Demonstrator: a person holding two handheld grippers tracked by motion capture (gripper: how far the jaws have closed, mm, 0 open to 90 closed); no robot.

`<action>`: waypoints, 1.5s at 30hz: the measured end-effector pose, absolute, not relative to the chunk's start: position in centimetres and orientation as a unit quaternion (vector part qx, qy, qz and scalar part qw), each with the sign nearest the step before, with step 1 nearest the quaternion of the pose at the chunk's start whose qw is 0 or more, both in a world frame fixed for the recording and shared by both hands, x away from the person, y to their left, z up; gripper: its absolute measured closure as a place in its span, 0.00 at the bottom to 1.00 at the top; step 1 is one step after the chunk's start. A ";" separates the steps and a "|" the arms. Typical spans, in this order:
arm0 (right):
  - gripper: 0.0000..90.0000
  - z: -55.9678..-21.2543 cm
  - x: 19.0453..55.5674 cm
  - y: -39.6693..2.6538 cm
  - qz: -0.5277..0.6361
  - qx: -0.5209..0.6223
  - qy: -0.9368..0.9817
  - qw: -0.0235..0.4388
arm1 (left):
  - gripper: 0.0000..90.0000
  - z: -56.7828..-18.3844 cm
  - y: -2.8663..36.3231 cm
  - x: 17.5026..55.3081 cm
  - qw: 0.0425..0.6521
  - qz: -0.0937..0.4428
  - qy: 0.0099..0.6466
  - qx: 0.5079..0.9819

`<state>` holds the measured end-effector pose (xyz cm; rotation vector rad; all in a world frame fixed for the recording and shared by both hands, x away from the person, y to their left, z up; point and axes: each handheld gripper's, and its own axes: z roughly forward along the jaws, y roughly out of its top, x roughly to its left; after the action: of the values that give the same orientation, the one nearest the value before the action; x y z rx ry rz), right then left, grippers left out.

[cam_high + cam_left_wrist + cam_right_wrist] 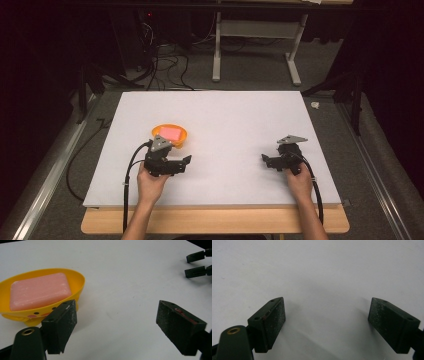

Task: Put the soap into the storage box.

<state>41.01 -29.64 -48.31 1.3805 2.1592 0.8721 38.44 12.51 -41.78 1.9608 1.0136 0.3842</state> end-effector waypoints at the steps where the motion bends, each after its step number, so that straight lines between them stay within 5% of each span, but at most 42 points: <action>1: 0.17 -48.3 41.0 -29.6 0.315 0.497 0.779 0.216 | 0.20 -41.8 12.4 38.4 0.436 0.153 0.407 0.788; 45: 0.17 -48.3 41.0 -29.6 0.314 0.498 0.779 0.216 | 0.21 -45.0 7.9 38.3 0.420 0.115 0.373 0.819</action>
<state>41.01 -29.64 -48.31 1.3802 2.1593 0.8718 38.34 7.92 -45.03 2.0527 0.9347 0.2888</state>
